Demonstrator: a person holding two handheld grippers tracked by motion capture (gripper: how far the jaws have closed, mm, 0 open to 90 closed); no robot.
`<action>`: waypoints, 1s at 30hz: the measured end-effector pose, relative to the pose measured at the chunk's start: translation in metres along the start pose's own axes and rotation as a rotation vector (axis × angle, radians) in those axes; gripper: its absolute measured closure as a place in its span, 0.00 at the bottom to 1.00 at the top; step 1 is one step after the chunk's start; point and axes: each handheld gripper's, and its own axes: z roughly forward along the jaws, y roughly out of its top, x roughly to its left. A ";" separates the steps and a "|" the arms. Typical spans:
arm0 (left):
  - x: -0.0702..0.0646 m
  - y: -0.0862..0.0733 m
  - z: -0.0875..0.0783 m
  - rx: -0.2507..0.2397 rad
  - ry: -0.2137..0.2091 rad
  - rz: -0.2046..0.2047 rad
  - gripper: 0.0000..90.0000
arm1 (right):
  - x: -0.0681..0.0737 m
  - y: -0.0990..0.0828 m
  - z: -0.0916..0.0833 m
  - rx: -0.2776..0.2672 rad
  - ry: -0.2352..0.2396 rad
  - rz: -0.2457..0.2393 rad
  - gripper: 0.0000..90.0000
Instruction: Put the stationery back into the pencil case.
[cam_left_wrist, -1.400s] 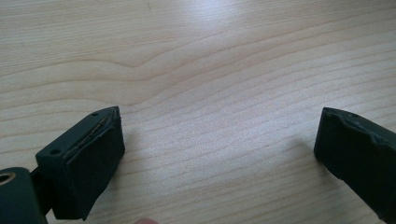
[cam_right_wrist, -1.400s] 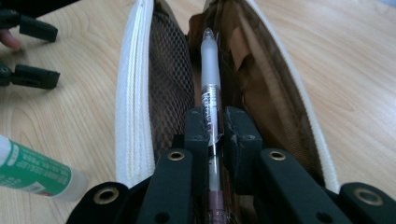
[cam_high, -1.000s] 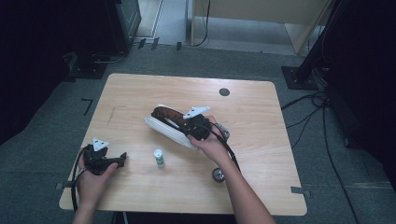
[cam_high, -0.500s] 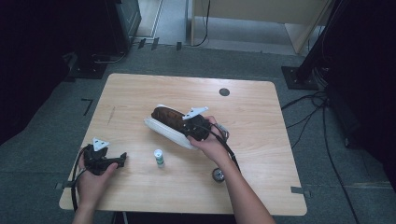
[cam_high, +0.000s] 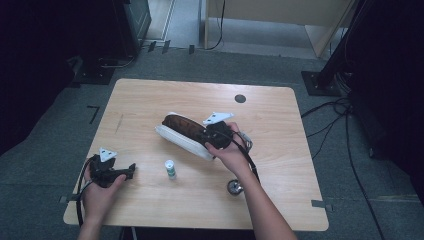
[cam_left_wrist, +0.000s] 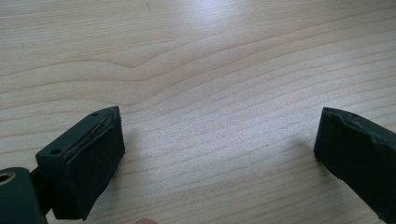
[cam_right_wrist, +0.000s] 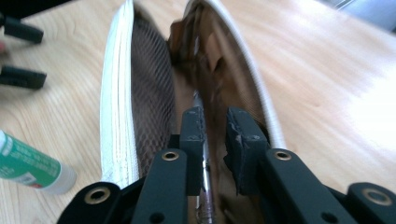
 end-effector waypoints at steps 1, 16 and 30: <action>0.000 0.000 0.000 0.000 0.000 0.000 0.02 | -0.001 0.001 -0.004 -0.012 -0.001 0.005 0.85; 0.000 0.000 0.000 0.000 0.001 0.001 0.02 | -0.006 -0.010 -0.050 -0.092 -0.031 0.061 0.69; 0.000 0.000 0.000 0.000 0.000 -0.001 0.02 | -0.004 -0.048 -0.080 -0.102 -0.047 0.099 0.64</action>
